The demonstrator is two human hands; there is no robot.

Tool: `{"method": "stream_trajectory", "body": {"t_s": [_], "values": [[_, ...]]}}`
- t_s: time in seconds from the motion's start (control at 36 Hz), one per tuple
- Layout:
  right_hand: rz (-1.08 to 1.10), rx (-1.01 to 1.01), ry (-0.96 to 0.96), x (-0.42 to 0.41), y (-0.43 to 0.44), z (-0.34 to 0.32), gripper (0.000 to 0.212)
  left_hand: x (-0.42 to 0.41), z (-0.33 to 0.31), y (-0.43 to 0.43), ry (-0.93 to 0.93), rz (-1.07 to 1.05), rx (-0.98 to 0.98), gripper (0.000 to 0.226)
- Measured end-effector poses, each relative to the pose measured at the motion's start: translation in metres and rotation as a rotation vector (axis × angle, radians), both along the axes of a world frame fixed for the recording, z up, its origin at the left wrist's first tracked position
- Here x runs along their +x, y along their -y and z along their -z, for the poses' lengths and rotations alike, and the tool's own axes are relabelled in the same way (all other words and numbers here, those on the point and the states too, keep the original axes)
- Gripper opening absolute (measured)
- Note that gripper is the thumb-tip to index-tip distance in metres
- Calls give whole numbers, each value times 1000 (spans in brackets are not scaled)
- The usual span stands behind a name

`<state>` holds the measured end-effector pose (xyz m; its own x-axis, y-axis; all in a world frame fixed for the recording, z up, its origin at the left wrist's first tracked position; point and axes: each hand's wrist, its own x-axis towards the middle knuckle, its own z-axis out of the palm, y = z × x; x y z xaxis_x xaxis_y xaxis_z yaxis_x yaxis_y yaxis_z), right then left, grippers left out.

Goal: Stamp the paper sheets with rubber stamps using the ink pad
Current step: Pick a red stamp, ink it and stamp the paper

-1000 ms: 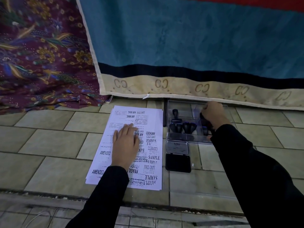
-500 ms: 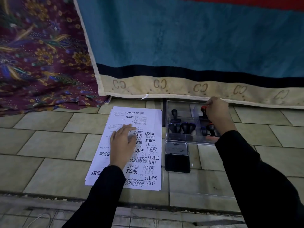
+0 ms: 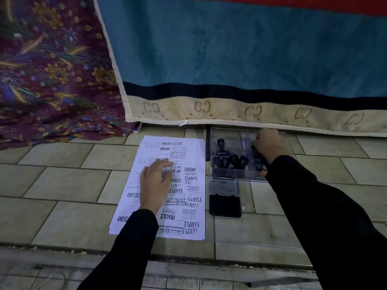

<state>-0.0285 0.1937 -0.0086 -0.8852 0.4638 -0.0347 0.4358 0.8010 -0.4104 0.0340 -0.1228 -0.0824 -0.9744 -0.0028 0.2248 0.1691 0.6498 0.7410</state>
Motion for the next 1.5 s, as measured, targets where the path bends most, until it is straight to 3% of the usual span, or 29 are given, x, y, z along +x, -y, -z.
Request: {"method": "stream_trajectory", "body": {"t_s": [0.19, 0.42, 0.64, 0.72, 1.0, 1.17, 1.39, 1.5], "values": [[37, 10, -30, -5, 1, 4, 17, -1, 2, 1, -2, 5, -6, 23], [68, -161, -284, 1, -16, -1, 20, -2, 1, 1, 0, 3, 10, 24], [-61, -73, -464, 29, -14, -22, 23, -4, -2, 1, 38, 17, 20, 23], [-132, -136, -507, 55, 6, -34, 24, -7, -2, 2, 54, 33, 24, 22], [-458, -254, -371, 137, 78, -22, 23, 4, -6, -7, -51, 79, -63, 22], [-534, -287, -308, 160, 87, -3, 26, 36, -11, -24, -99, 319, -119, 25], [-537, -277, -313, 168, 86, 10, 28, 68, -6, -37, -104, 537, -279, 68], [-577, -252, -319, 173, 90, 11, 29, 68, -3, -39, -103, 523, -312, 68]]}}
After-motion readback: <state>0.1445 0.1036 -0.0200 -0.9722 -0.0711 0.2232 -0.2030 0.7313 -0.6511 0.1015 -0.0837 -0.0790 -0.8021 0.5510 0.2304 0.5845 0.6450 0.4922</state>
